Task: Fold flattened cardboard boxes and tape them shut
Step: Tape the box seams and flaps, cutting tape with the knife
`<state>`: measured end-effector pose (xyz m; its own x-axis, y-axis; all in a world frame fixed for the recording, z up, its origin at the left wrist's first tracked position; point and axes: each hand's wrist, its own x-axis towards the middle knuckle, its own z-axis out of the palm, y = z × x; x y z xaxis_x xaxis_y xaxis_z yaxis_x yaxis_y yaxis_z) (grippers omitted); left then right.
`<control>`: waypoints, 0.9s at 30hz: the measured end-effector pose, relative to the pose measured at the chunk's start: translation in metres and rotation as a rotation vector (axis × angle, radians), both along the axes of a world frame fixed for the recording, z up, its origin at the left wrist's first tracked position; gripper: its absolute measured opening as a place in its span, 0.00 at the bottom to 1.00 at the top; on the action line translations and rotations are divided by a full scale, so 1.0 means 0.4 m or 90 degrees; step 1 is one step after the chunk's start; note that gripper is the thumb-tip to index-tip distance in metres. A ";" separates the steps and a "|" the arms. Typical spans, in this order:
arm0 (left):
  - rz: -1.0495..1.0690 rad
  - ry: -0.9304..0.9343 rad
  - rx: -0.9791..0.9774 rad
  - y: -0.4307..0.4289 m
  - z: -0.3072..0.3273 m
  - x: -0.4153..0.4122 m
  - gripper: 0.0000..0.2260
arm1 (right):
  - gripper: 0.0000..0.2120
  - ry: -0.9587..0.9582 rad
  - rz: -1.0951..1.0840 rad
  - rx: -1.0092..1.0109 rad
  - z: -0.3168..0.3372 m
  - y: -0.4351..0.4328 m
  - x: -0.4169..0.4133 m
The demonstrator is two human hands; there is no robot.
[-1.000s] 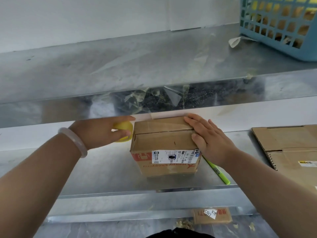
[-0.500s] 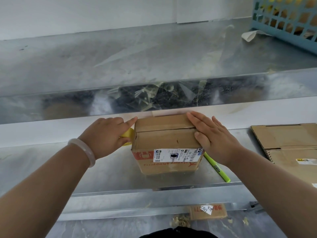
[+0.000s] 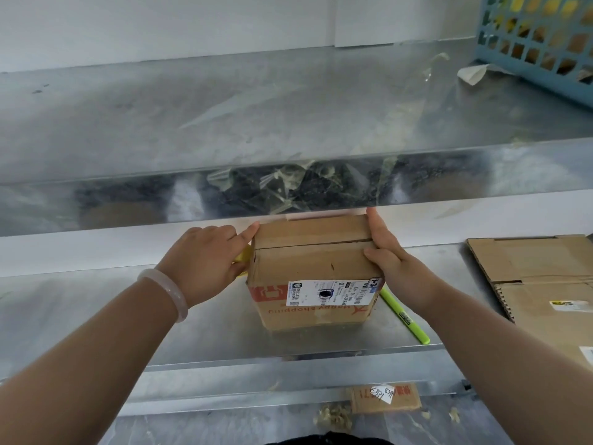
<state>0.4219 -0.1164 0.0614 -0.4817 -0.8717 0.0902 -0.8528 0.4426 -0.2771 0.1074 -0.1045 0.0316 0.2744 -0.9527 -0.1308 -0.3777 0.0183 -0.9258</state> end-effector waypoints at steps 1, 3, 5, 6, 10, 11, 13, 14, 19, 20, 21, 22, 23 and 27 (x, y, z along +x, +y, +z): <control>0.002 0.000 -0.003 0.001 0.000 -0.003 0.32 | 0.29 -0.054 -0.031 0.037 -0.003 0.002 0.005; 0.003 0.004 -0.004 0.002 -0.002 -0.006 0.31 | 0.28 -0.111 -0.099 0.076 -0.013 0.003 0.016; 0.009 0.007 0.007 0.006 -0.003 -0.007 0.30 | 0.29 -0.164 -0.150 0.116 -0.031 0.009 0.015; 0.012 0.007 0.012 0.008 -0.004 -0.007 0.29 | 0.32 -0.203 -0.171 0.146 -0.040 0.010 0.015; 0.013 0.009 0.014 0.010 -0.001 -0.010 0.27 | 0.28 -0.284 -0.172 0.240 -0.029 0.007 0.025; 0.009 0.010 0.015 0.009 0.001 -0.011 0.27 | 0.28 -0.301 -0.176 0.246 -0.024 0.005 0.026; 0.010 0.014 0.019 0.010 0.005 -0.012 0.26 | 0.29 -0.327 -0.179 0.262 -0.023 -0.001 0.027; 0.013 0.015 0.024 0.012 0.007 -0.013 0.26 | 0.30 -0.332 -0.179 0.272 -0.023 -0.003 0.027; 0.008 0.008 0.029 0.020 0.011 -0.021 0.27 | 0.30 -0.326 -0.161 0.309 -0.013 -0.017 0.031; 0.003 0.009 0.028 0.019 0.012 -0.020 0.27 | 0.28 -0.319 -0.187 0.309 -0.015 -0.020 0.034; 0.001 0.011 0.028 0.019 0.013 -0.018 0.27 | 0.27 -0.312 -0.214 0.306 -0.011 -0.022 0.039; 0.001 0.012 0.028 0.018 0.014 -0.015 0.28 | 0.25 -0.304 -0.235 0.307 -0.010 -0.021 0.045; 0.003 0.013 0.029 0.018 0.014 -0.013 0.28 | 0.24 -0.293 -0.256 0.306 -0.004 -0.017 0.053; -0.002 0.034 0.020 0.015 0.011 -0.013 0.28 | 0.20 -0.101 -0.295 0.185 0.015 -0.014 0.066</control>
